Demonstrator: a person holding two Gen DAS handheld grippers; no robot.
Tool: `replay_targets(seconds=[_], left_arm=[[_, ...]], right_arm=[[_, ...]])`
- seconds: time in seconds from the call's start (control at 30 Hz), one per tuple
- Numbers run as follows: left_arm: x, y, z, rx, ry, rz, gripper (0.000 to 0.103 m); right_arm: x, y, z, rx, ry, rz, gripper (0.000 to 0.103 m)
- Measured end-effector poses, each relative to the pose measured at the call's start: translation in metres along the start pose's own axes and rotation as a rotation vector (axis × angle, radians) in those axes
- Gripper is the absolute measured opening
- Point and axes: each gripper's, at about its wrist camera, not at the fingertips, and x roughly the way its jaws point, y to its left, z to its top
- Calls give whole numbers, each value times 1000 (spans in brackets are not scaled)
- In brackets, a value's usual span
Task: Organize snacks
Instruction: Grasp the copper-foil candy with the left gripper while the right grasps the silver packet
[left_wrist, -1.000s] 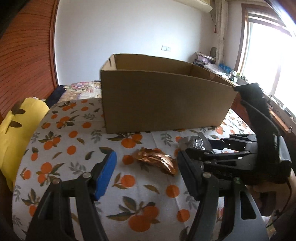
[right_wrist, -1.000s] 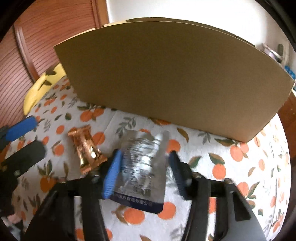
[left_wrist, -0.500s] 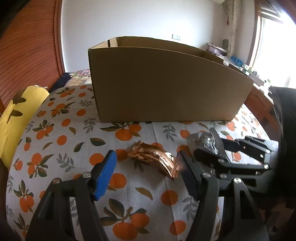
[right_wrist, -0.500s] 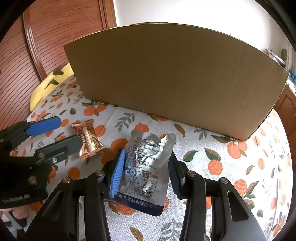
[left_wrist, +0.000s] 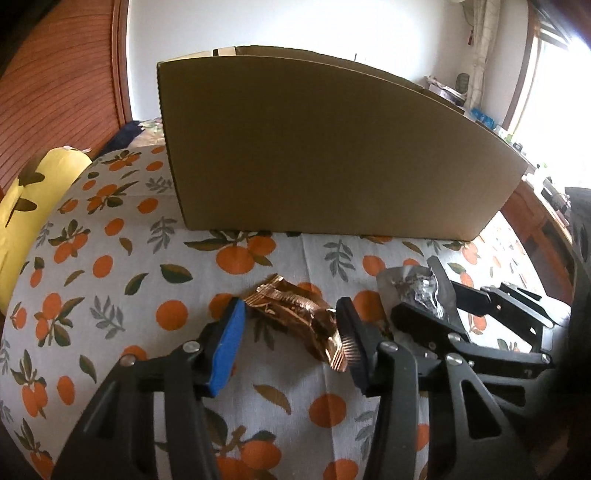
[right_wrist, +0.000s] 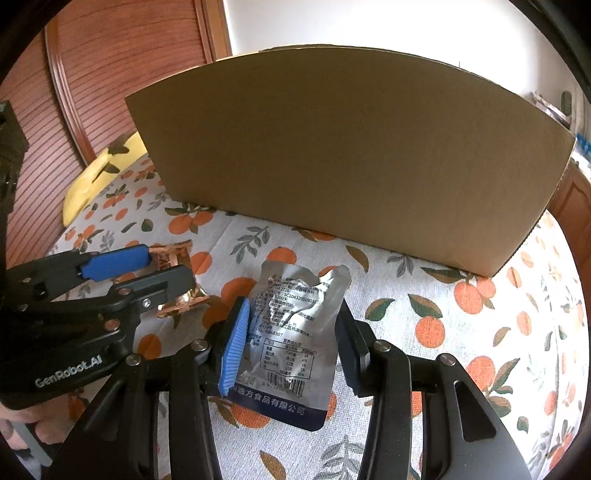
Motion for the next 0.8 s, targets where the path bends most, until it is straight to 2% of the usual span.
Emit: replay_targets(seconds=[0.37, 0.5, 0.57, 0.63, 0.8], left_arm=[[6, 2, 2, -31, 6, -14, 48], [5, -1, -2, 14, 0, 12, 50], [4, -2, -4, 27, -2, 9, 42], [3, -2, -5, 21, 3, -8, 28], [-3, -9, -7, 58, 4, -22, 19]], right_arm=[[-1, 0, 0, -5, -2, -5, 45], [-1, 0, 0, 2, -3, 4, 45], [-1, 0, 0, 4, -4, 6, 45], [0, 0, 0, 0, -3, 2, 45], [0, 1, 0, -3, -3, 1, 45]])
